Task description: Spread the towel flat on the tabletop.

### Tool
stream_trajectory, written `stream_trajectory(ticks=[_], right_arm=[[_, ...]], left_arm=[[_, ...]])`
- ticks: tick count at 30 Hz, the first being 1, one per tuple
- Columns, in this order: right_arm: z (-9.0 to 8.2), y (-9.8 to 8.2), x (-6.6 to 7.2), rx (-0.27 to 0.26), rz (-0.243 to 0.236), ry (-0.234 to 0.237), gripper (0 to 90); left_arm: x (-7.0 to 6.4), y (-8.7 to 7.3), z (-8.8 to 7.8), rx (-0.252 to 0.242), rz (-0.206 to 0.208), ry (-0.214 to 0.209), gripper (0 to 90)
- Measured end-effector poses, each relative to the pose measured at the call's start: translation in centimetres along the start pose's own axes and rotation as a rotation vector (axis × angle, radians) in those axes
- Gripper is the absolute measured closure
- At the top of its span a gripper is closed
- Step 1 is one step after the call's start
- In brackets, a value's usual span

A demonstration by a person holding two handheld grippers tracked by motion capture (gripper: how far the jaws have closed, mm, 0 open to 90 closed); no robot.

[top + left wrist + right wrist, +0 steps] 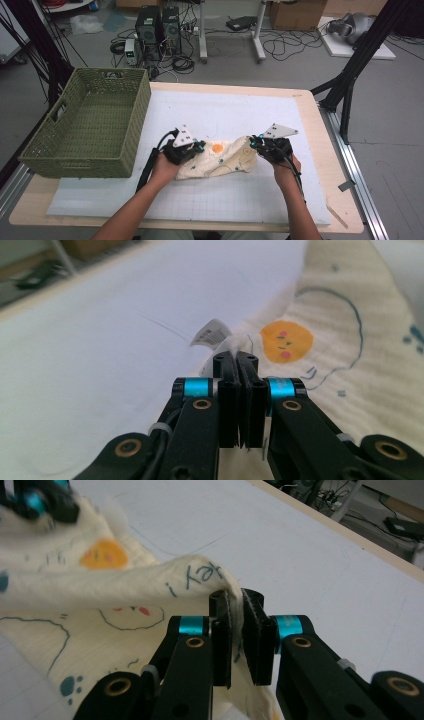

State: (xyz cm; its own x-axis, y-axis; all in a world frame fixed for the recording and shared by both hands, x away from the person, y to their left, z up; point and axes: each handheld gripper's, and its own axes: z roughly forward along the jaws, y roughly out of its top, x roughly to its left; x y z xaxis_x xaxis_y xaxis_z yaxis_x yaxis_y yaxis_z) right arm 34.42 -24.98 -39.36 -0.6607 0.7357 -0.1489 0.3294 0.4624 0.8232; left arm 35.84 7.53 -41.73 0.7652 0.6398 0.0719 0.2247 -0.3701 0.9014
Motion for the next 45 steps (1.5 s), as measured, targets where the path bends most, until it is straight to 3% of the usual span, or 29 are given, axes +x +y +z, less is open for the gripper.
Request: stream_trajectory(ticks=[2, 6, 9, 12, 15, 18, 22, 24, 26, 28, 32, 36, 40, 45], right_arm=[[0.3, 0.1, -0.4, -0.001, 0.006, -0.007, 83.5], [1.7, 0.5, -0.9, 0.009, 0.007, -0.027, 84.0], [3.1, 0.9, -1.5, 0.026, 0.017, -0.050, 85.8], [4.4, 1.7, -2.0, 0.040, 0.015, -0.096, 86.7], [5.3, 2.7, -2.5, 0.036, -0.001, -0.169, 87.0], [5.9, 3.1, -3.1, 0.047, 0.020, -0.232, 87.1], [6.7, 2.3, -4.2, 0.097, 0.072, -0.265, 87.0], [6.7, 1.9, -4.4, 0.099, 0.108, -0.250, 83.7], [6.5, 1.7, -4.4, 0.080, 0.119, -0.234, 73.5], [6.1, 1.6, -4.2, 0.050, 0.127, -0.184, 66.0], [4.8, 1.5, -3.4, 0.007, 0.101, -0.173, 55.5], [2.9, 1.5, -2.5, -0.038, 0.089, -0.118, 47.1], [0.8, 1.0, -1.0, -0.084, 0.021, -0.100, 45.0], [-1.2, -0.9, 0.6, -0.102, -0.001, -0.070, 41.0]], left_arm=[[1.2, 0.6, -0.4, -0.032, -0.033, 0.076, 87.8], [3.3, 1.3, -0.5, -0.058, -0.059, 0.172, 88.0], [4.2, 1.7, 0.3, -0.040, -0.061, 0.198, 88.0], [4.7, 2.1, 0.9, -0.054, -0.067, 0.223, 87.9], [4.8, 2.2, 1.0, -0.069, -0.081, 0.221, 84.9], [4.6, 2.1, 0.9, -0.053, -0.118, 0.180, 61.8], [4.2, 1.7, 0.0, -0.049, -0.118, 0.142, 49.7], [4.0, 1.2, -0.4, -0.047, -0.119, 0.115, 46.6], [3.7, 0.7, -0.9, -0.043, -0.109, 0.094, 45.2], [3.3, 0.1, -1.4, -0.041, -0.115, 0.069, 43.1], [2.1, -1.2, -2.4, -0.032, -0.099, 0.040, 39.6], [1.2, -2.3, -3.4, -0.029, -0.075, 0.028, 38.2], [0.9, -3.1, -4.2, -0.020, -0.079, 0.009, 37.2], [0.9, -4.1, -5.0, -0.013, -0.091, 0.016, 34.7]])
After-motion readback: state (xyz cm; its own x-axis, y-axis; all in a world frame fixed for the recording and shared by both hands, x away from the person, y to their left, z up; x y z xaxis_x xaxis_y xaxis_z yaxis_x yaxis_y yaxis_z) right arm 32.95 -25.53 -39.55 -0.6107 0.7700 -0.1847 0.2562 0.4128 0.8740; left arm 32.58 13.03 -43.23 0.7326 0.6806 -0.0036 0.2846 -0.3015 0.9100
